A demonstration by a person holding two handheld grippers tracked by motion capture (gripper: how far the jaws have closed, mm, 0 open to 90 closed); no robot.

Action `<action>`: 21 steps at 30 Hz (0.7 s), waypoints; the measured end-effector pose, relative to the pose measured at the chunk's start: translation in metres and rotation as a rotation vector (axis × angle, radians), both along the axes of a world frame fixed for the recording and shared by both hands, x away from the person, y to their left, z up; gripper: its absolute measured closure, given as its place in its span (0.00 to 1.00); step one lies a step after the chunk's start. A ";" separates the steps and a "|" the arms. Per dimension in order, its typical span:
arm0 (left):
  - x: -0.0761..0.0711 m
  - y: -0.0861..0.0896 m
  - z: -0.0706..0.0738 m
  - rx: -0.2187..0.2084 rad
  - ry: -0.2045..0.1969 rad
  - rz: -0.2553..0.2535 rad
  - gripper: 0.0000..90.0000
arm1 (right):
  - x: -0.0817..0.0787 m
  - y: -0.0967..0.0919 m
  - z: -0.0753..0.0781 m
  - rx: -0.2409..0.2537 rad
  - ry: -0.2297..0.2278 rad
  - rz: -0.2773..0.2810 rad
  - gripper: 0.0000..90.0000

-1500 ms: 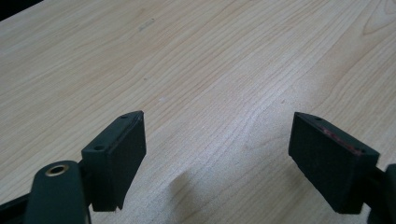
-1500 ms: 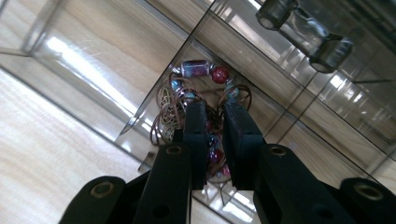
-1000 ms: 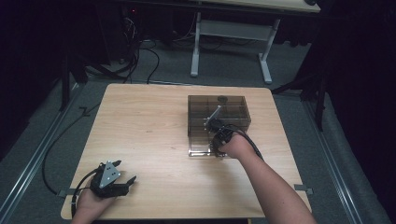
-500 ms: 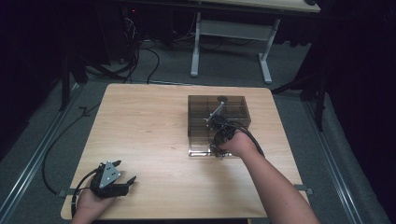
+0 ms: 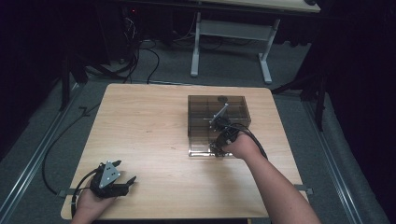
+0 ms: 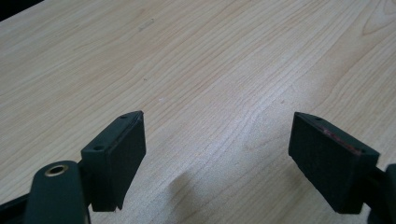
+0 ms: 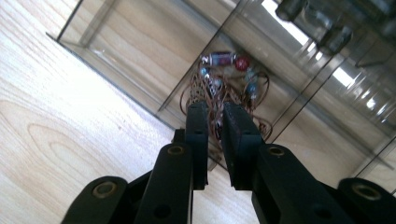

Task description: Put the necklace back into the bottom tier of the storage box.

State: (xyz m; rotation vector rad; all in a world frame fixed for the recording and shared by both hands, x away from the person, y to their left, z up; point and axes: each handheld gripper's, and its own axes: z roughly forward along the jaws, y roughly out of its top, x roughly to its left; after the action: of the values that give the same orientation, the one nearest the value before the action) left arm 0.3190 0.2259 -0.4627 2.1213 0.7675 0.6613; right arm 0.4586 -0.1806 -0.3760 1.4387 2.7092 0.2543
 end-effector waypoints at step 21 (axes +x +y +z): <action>0.000 0.001 0.000 -0.009 -0.003 0.006 0.21 | -0.045 -0.043 -0.001 0.037 -0.033 -0.025 0.88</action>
State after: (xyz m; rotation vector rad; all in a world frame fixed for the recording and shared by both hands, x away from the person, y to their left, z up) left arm 0.3189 0.2268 -0.4626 2.1102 0.7749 0.6627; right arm 0.4138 -0.2234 -0.3774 1.4638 2.6719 0.3260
